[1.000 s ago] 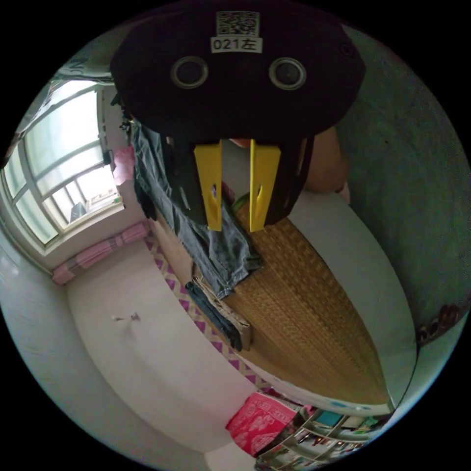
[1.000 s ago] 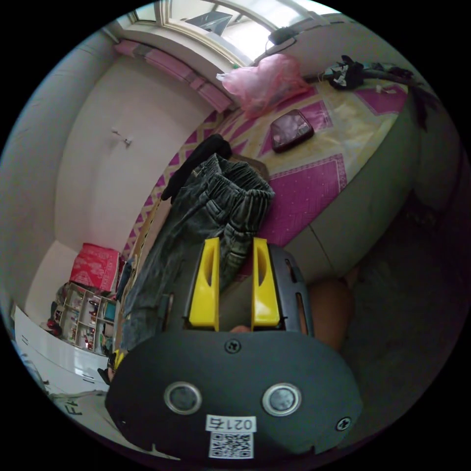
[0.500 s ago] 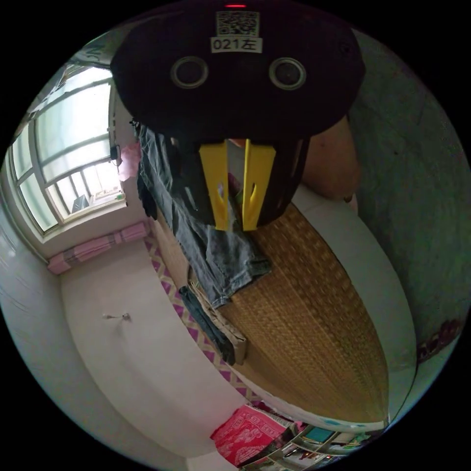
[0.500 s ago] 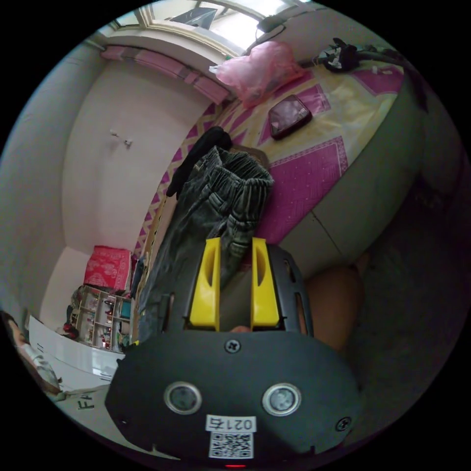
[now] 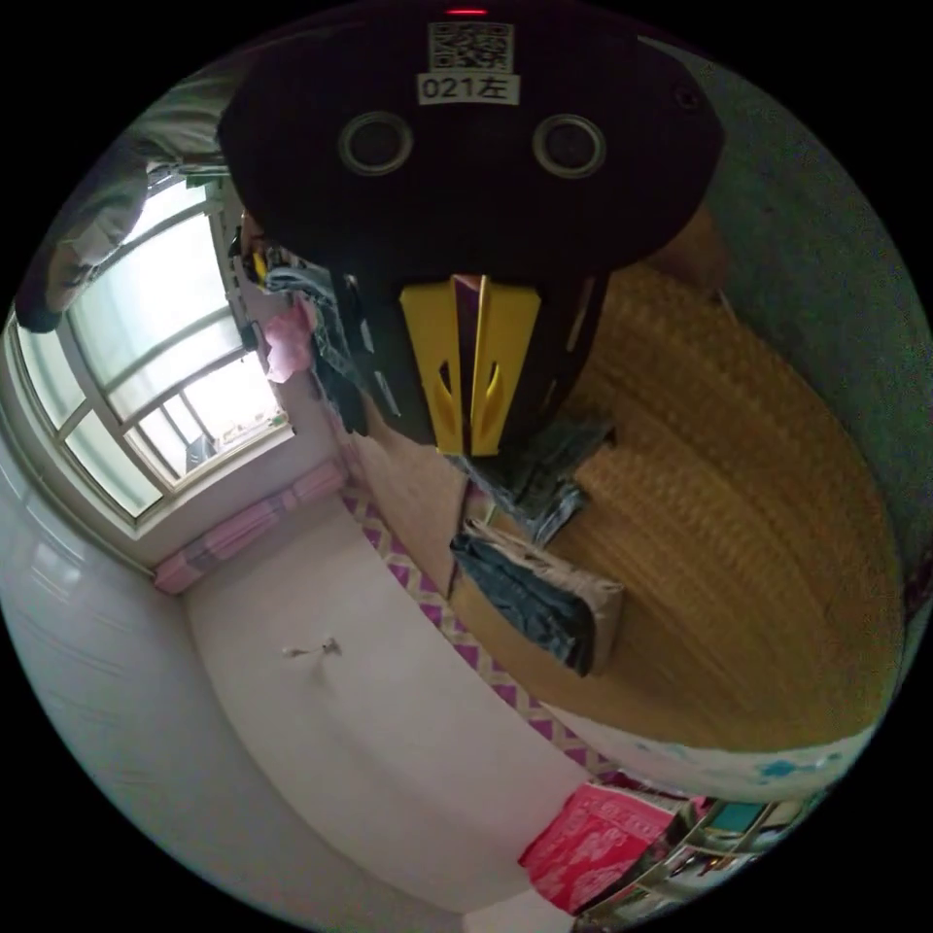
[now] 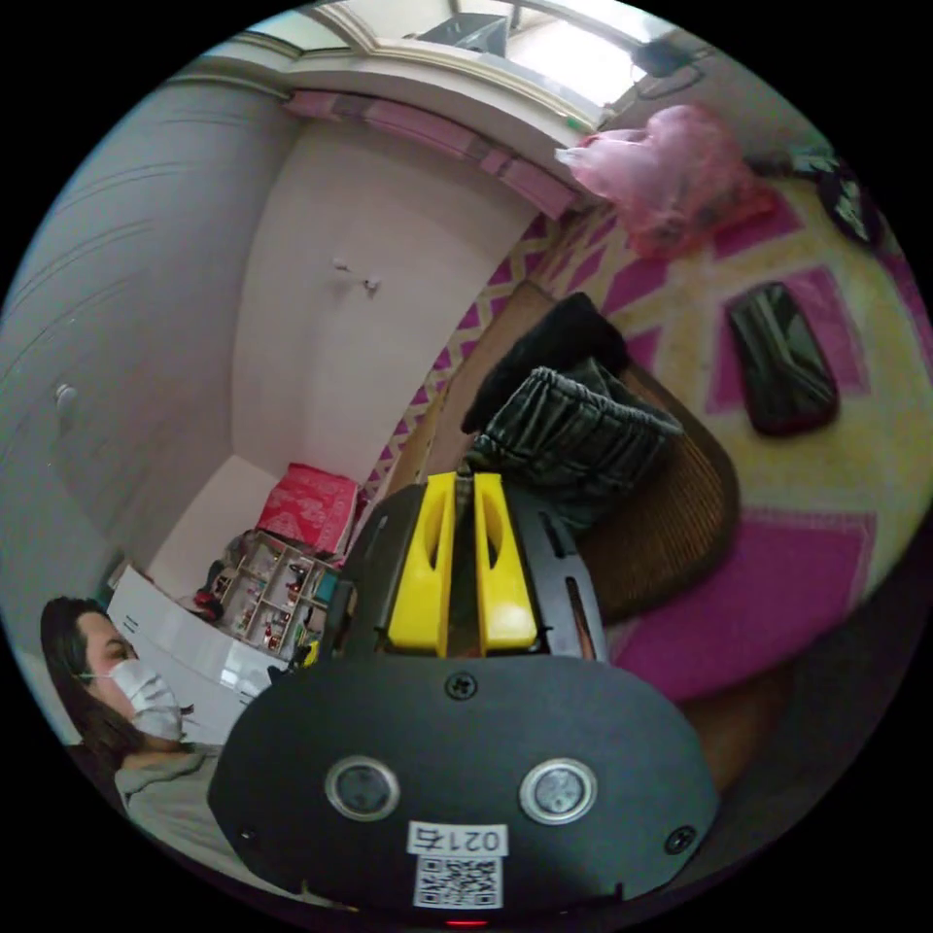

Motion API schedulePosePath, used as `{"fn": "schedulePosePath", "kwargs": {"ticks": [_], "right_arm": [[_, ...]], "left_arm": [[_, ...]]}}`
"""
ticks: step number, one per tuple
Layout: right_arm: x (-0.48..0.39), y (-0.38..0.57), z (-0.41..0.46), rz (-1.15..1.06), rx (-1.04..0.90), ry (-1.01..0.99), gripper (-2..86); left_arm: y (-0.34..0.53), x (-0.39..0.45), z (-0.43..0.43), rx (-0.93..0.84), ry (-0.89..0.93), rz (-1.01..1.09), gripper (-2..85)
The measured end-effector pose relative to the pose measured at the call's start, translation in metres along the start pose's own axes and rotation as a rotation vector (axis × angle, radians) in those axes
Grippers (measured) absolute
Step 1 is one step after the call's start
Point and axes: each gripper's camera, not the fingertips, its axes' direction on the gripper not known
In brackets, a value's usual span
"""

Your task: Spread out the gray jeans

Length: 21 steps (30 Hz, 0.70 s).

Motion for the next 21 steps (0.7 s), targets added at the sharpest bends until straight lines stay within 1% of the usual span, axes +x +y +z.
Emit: {"fn": "schedulePosePath", "kwargs": {"ticks": [4,6,9,10,11,13,14,16,18,19,21], "right_arm": [[0.000,-0.065,0.073,0.047,-0.052,0.039,3.5],[0.012,-0.100,0.132,0.081,-0.098,0.125,3.8],[0.043,-0.122,0.195,0.157,-0.138,0.205,4.8],[0.049,-0.124,0.203,0.168,-0.142,0.212,5.1],[0.057,-0.123,0.214,0.175,-0.140,0.172,5.6],[0.058,-0.119,0.216,0.186,-0.114,0.112,6.2],[0.051,-0.115,0.214,0.159,-0.108,0.103,6.4],[0.034,-0.106,0.207,0.083,-0.124,0.102,7.0],[-0.003,-0.084,0.203,-0.074,-0.172,0.117,6.6],[-0.014,-0.076,0.205,-0.119,-0.191,0.129,6.4],[-0.062,-0.038,0.225,-0.323,-0.305,0.174,5.7]], "left_arm": [[-0.062,0.024,0.072,-0.071,-0.104,0.030,-1.0],[-0.093,0.024,0.132,-0.120,-0.162,0.007,-0.9],[-0.113,0.009,0.201,-0.173,-0.226,-0.026,-0.8],[-0.113,0.006,0.211,-0.181,-0.237,-0.022,-0.8],[-0.114,0.000,0.224,-0.191,-0.239,-0.017,-0.7],[-0.112,-0.004,0.226,-0.152,-0.182,-0.007,-0.7],[-0.110,-0.002,0.222,-0.130,-0.136,0.029,-0.7],[-0.106,0.002,0.210,-0.104,-0.117,0.057,-0.7],[-0.097,0.012,0.190,-0.059,-0.154,0.113,-0.9],[-0.095,0.015,0.185,-0.047,-0.166,0.130,-0.9],[-0.085,0.028,0.176,-0.041,-0.182,0.166,-0.9]]}}
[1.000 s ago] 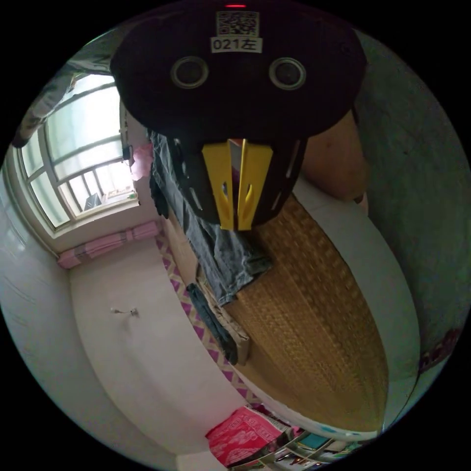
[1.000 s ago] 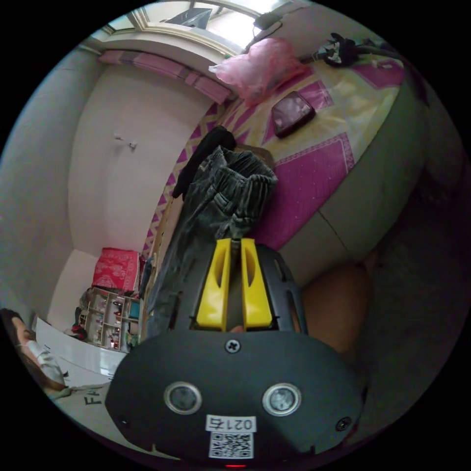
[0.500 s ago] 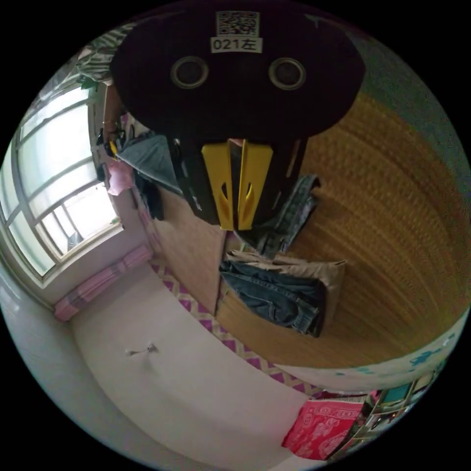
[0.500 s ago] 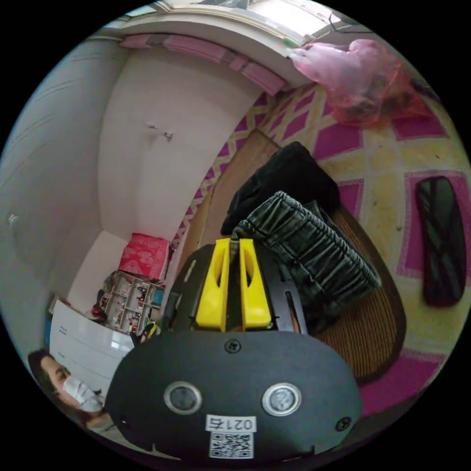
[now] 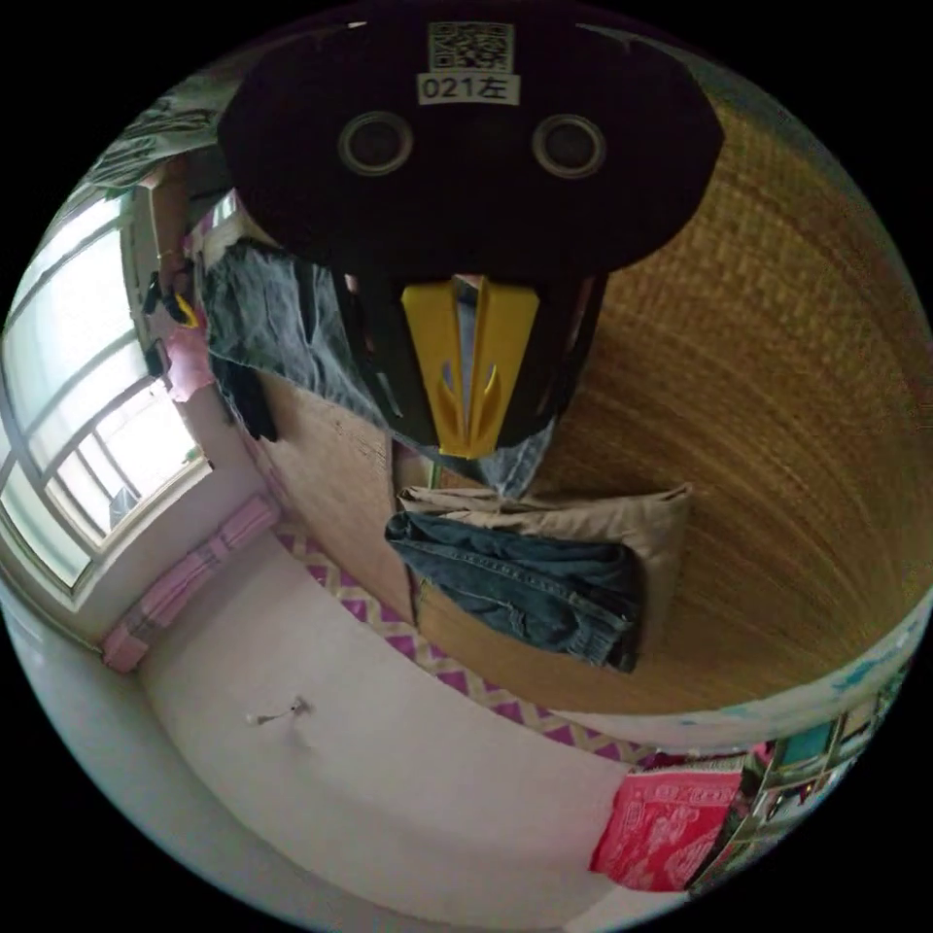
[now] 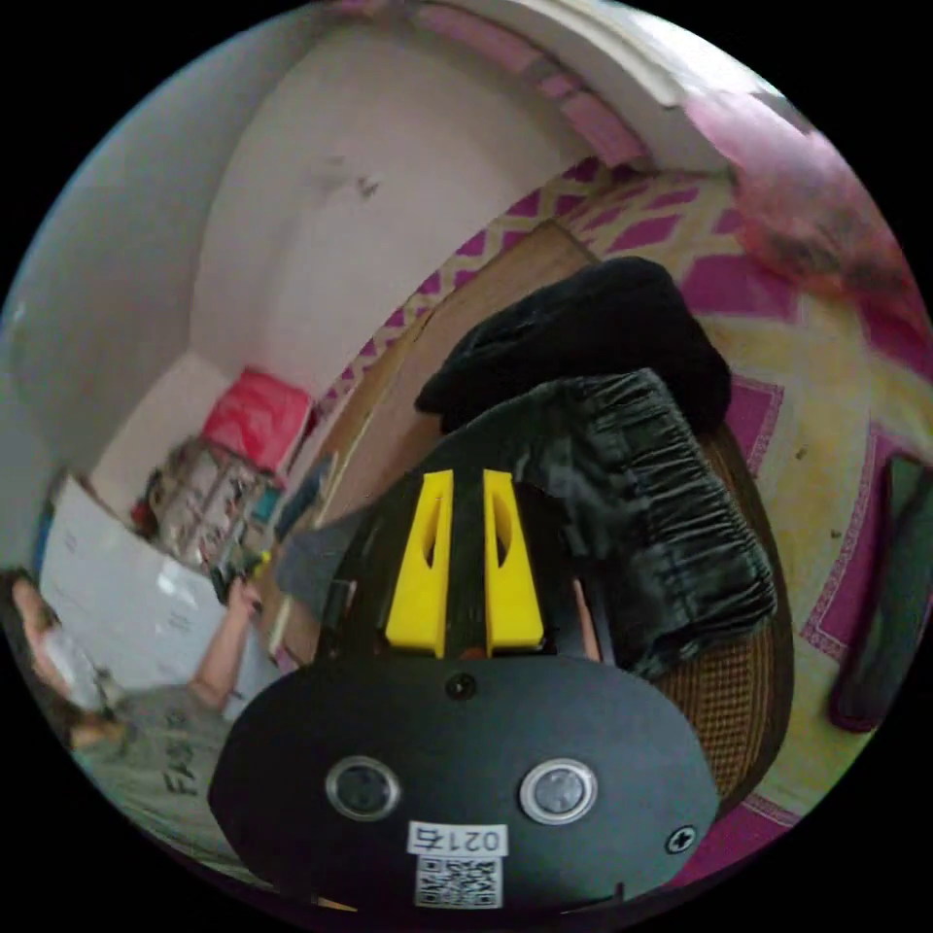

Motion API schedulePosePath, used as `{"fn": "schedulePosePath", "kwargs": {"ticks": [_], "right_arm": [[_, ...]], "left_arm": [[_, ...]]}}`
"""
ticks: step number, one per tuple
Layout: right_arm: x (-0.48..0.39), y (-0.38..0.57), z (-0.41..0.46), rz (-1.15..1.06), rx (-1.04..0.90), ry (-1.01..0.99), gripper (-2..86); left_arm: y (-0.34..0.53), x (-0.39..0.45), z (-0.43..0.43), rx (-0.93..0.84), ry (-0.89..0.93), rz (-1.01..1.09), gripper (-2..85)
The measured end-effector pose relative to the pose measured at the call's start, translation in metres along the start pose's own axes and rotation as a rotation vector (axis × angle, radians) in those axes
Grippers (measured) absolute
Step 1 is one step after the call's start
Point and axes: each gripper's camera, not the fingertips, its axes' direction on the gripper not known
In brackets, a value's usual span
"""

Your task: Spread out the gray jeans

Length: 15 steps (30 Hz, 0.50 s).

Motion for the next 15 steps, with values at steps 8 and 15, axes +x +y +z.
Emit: {"fn": "schedulePosePath", "kwargs": {"ticks": [8,15], "right_arm": [[-0.152,0.079,0.136,-0.491,-0.429,0.372,5.2],[-0.172,0.101,0.162,-0.500,-0.298,0.479,2.5]], "left_arm": [[0.028,0.030,0.012,-0.052,-0.222,-0.004,1.4],[0.054,0.031,0.030,-0.117,-0.022,-0.244,6.9]]}}
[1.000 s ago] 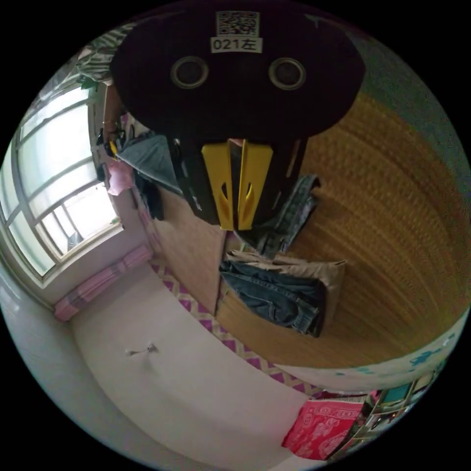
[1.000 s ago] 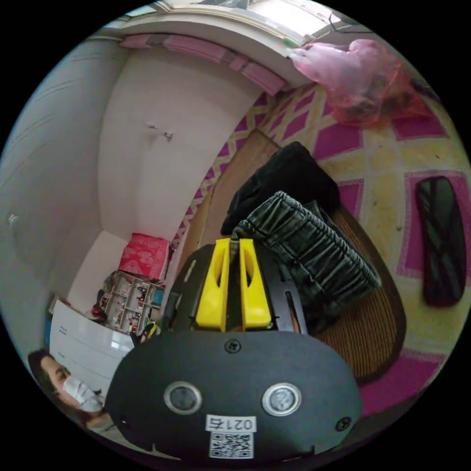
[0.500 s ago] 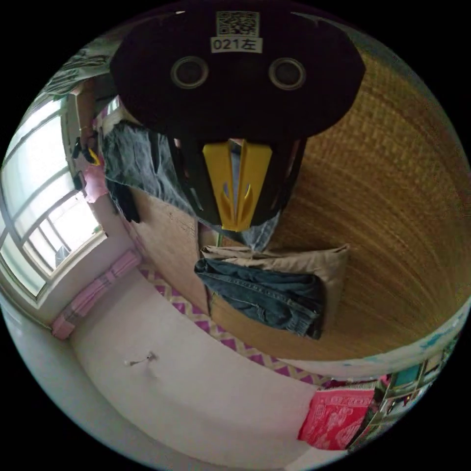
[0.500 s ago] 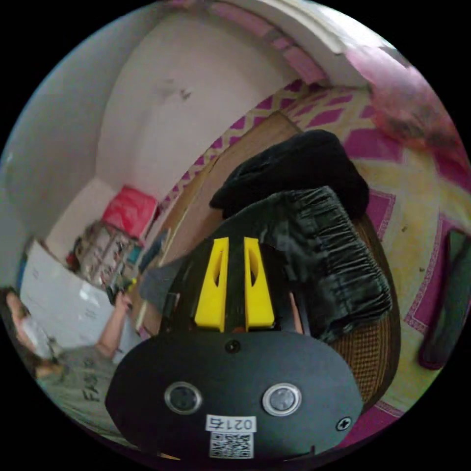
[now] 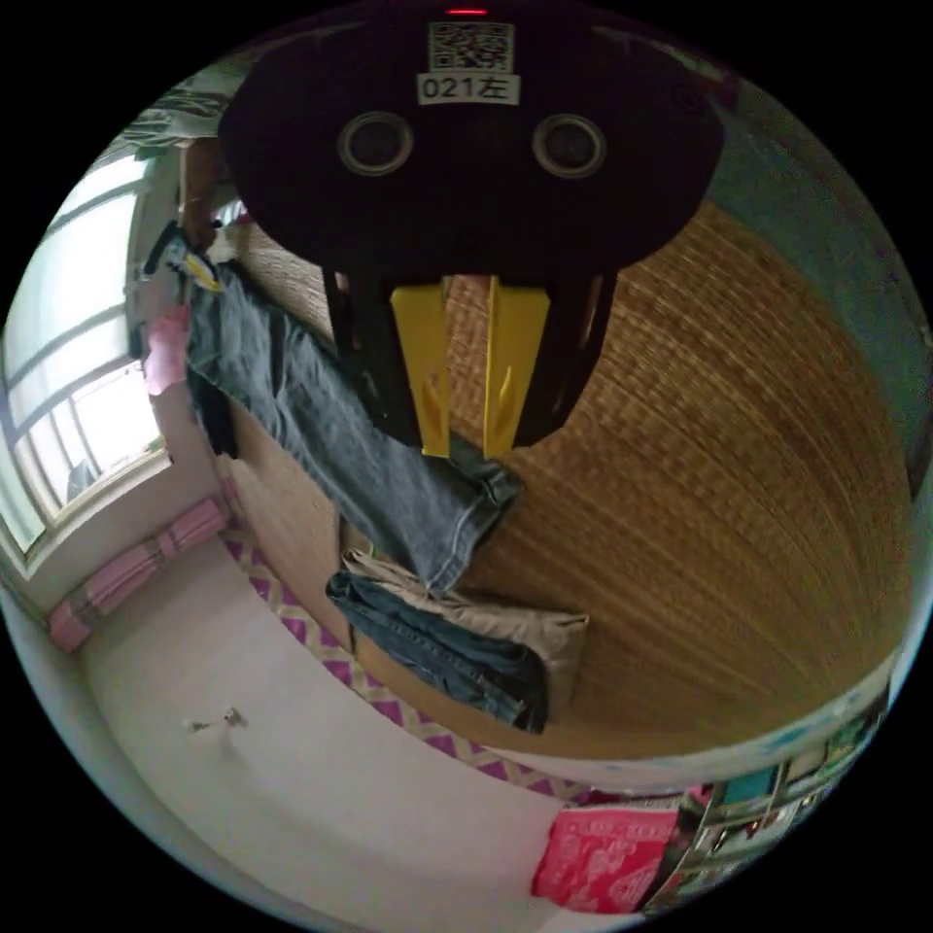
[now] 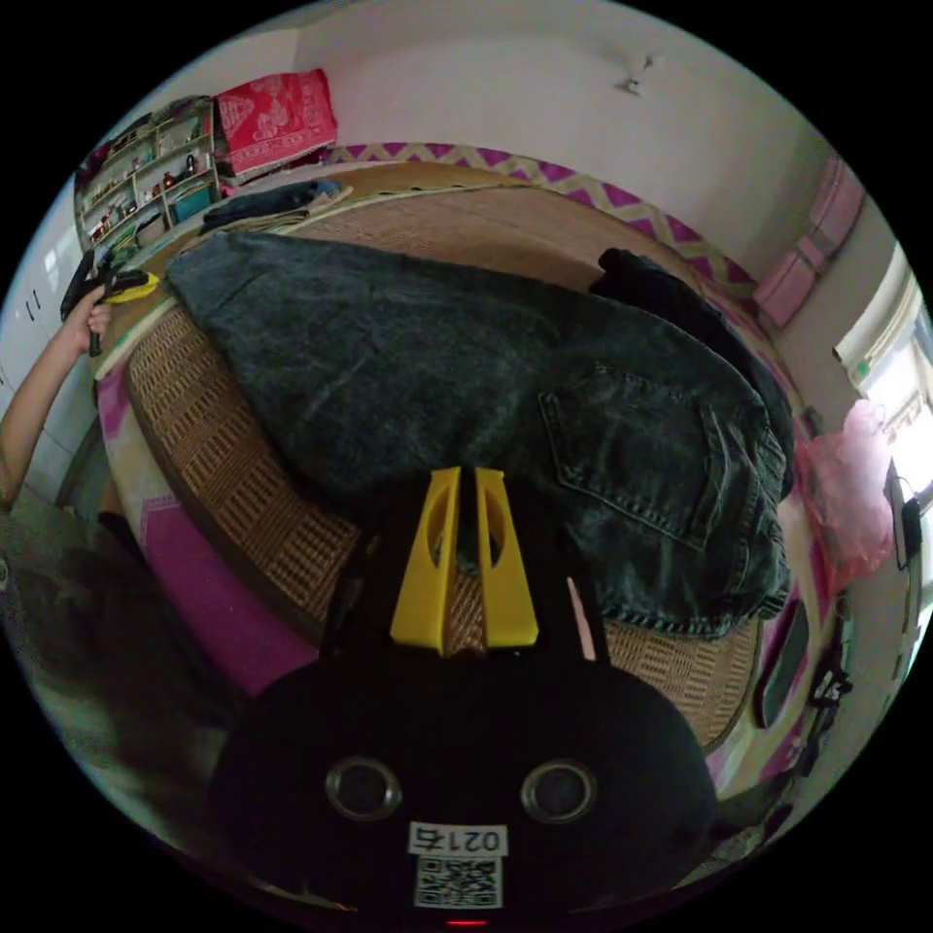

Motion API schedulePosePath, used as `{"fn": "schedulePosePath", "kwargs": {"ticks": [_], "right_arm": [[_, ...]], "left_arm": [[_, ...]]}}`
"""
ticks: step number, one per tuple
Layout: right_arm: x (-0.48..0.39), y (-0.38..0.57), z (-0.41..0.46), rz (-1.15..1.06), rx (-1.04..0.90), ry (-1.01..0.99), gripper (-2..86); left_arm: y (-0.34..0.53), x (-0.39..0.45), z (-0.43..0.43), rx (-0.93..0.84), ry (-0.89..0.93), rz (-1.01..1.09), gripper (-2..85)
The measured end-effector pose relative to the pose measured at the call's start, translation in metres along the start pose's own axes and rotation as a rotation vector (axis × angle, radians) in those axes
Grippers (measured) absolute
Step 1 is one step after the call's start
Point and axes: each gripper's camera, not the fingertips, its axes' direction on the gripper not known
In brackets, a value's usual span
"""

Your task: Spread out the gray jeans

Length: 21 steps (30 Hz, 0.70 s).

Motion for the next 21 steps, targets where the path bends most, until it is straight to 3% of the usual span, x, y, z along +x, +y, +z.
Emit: {"fn": "schedulePosePath", "kwargs": {"ticks": [4,11,17,21], "right_arm": [[0.011,0.001,0.008,0.089,0.013,-0.094,2.2],[0.015,0.006,0.021,0.132,0.031,-0.129,2.1],[0.025,0.012,0.029,0.146,0.033,-0.159,2.0],[0.042,0.021,0.033,0.178,0.039,-0.234,1.6]], "left_arm": [[0.006,0.004,0.014,-0.013,0.127,-0.155,10.4],[0.011,0.051,0.043,0.041,0.102,-0.212,10.3],[0.037,0.080,0.058,0.088,0.172,-0.298,2.4],[0.053,0.133,0.049,0.128,0.218,-0.200,-0.5]]}}
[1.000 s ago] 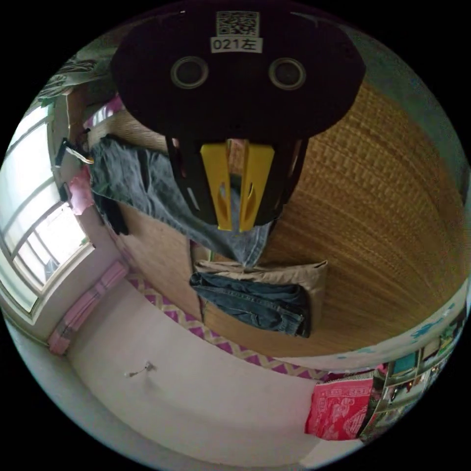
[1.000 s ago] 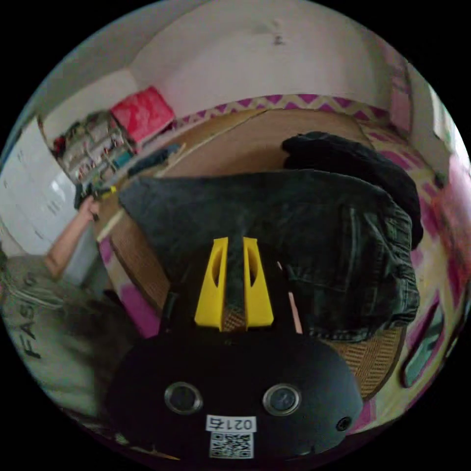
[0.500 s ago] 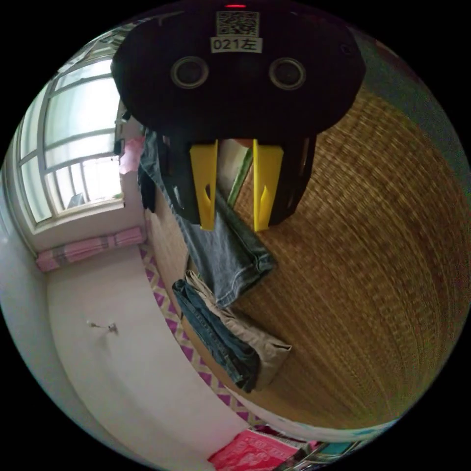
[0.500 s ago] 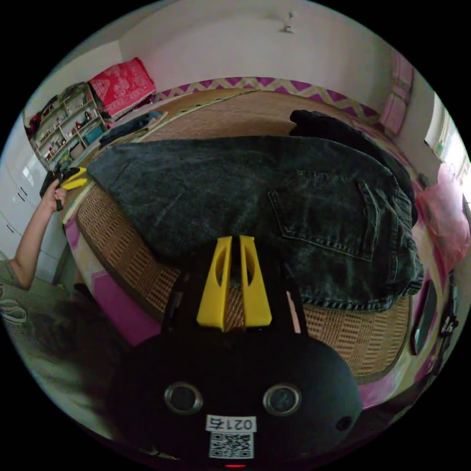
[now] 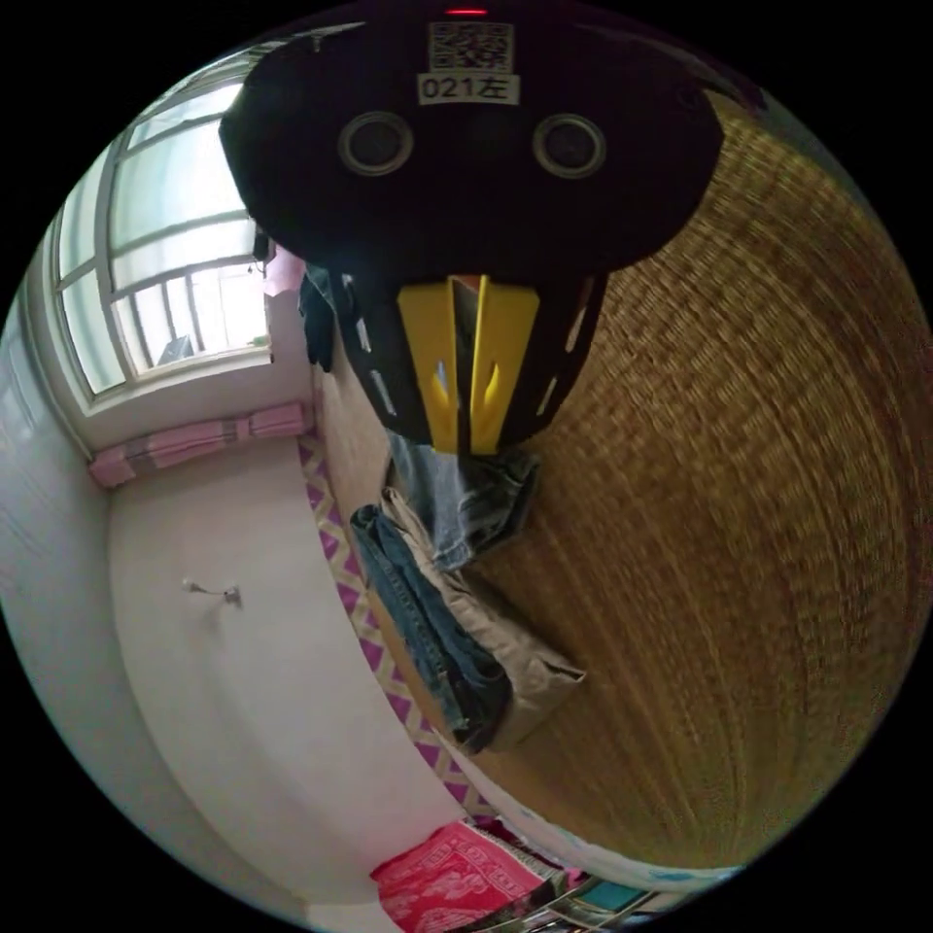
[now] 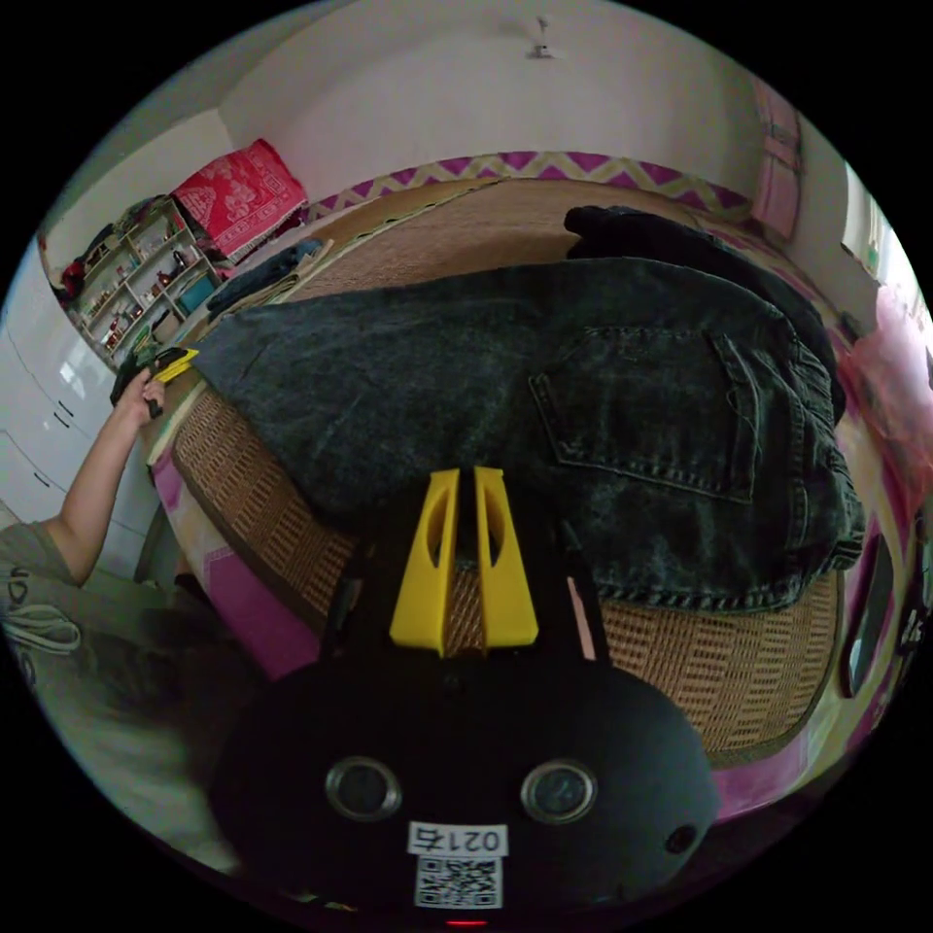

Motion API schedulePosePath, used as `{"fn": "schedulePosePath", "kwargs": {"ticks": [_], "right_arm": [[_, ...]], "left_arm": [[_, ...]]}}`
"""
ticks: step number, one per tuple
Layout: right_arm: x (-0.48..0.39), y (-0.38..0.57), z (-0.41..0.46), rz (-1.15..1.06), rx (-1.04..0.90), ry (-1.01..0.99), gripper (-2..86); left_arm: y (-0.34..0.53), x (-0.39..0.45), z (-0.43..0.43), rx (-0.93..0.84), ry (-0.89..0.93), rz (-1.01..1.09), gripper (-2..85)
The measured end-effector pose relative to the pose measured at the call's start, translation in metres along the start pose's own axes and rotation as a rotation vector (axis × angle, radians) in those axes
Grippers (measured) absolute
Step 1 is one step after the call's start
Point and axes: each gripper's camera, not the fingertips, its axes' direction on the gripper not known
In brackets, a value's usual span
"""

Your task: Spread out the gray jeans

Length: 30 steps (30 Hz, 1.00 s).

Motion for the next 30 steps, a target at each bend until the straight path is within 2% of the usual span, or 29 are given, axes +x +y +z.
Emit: {"fn": "schedulePosePath", "kwargs": {"ticks": [4,6,7,9,12,14,17,21,26,30], "right_arm": [[0.025,0.010,-0.007,0.031,0.037,-0.140,0.8],[0.042,0.026,-0.026,0.061,0.135,-0.219,0.3],[0.045,0.031,-0.032,0.071,0.161,-0.225,0.2],[0.056,0.052,-0.054,0.101,0.240,-0.223,-0.3],[0.066,0.079,-0.075,0.132,0.295,-0.196,-0.5],[0.072,0.096,-0.083,0.154,0.310,-0.195,-0.5],[0.083,0.124,-0.094,0.184,0.319,-0.191,-0.5],[0.098,0.159,-0.104,0.223,0.308,-0.137,-0.5],[0.126,0.190,-0.112,0.302,0.335,-0.181,-0.4],[0.143,0.197,-0.118,0.333,0.366,-0.195,0.5]], "left_arm": [[0.034,0.089,-0.005,0.056,0.010,0.197,-0.9],[0.081,0.177,0.000,0.120,-0.016,0.430,-0.9],[0.096,0.201,0.004,0.130,-0.022,0.496,-0.9],[0.166,0.288,0.029,0.153,-0.059,0.754,-0.9],[0.257,0.370,0.083,0.104,-0.067,0.994,-0.9],[0.309,0.403,0.125,0.023,-0.074,1.077,-0.9],[0.390,0.431,0.206,-0.161,-0.113,1.184,-0.9],[0.480,0.424,0.303,-0.417,-0.277,1.281,-0.9],[0.512,0.457,0.297,-0.291,-0.236,1.293,-0.9],[0.556,0.463,0.331,-0.398,-0.251,1.377,-0.4]]}}
